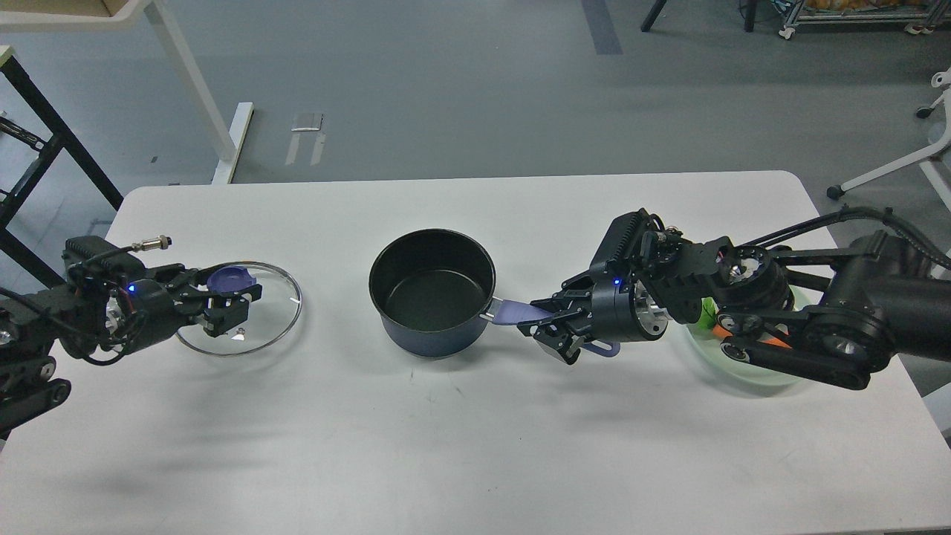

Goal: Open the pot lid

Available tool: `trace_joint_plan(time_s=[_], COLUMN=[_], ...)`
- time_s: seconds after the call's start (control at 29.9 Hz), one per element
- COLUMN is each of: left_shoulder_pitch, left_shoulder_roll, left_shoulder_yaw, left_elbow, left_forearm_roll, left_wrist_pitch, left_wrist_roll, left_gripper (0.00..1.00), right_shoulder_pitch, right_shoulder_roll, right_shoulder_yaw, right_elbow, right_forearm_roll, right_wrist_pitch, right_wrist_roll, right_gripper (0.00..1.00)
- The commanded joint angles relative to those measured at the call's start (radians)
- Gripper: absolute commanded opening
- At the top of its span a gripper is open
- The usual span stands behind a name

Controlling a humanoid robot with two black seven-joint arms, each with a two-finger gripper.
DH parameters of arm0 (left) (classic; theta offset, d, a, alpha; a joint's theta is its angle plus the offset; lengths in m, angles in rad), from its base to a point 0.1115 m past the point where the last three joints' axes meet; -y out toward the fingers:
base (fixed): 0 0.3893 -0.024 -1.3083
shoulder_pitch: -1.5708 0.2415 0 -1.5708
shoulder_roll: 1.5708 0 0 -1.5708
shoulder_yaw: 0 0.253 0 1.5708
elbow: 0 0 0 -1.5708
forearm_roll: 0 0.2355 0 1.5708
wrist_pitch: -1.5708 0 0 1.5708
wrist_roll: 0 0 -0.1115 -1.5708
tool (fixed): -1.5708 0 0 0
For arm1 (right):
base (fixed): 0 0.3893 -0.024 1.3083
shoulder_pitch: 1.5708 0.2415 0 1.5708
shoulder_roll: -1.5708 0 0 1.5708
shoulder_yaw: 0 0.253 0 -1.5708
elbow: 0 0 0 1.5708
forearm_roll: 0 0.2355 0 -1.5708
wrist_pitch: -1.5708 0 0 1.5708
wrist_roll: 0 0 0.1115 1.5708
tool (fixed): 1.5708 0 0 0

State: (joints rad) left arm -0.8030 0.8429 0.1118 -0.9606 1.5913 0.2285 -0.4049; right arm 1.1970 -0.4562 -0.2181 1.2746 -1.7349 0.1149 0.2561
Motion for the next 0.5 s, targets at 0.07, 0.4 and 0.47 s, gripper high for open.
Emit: trace_joint_plan(time_s=[0.07, 0.4, 0.47], left_shoulder_pitch=[0.004, 0.001, -0.002], left_shoulder_roll=[-0.001, 0.004, 0.008], left_shoulder_yaw=[0.002, 0.003, -0.003], left_elbow=[-0.001, -0.012, -0.013], left_forearm_roll=[-0.005, -0.027, -0.028], left_wrist_pitch=[0.002, -0.002, -0.002], left_wrist_roll=[0.001, 0.000, -0.002], left_gripper=[0.62, 0.91, 0.92], right_shoulder_pitch=[-0.001, -0.005, -0.007], right_shoulder_roll=[0.001, -0.001, 0.001], right_shoulder_yaw=[0.000, 0.000, 0.002], right_elbow=[-0.001, -0.001, -0.001], right_forearm_roll=[0.000, 0.000, 0.000], right_wrist_pitch=[0.000, -0.001, -0.001], right_wrist_roll=[0.000, 0.000, 0.000], right_gripper=[0.30, 0.33, 0.38])
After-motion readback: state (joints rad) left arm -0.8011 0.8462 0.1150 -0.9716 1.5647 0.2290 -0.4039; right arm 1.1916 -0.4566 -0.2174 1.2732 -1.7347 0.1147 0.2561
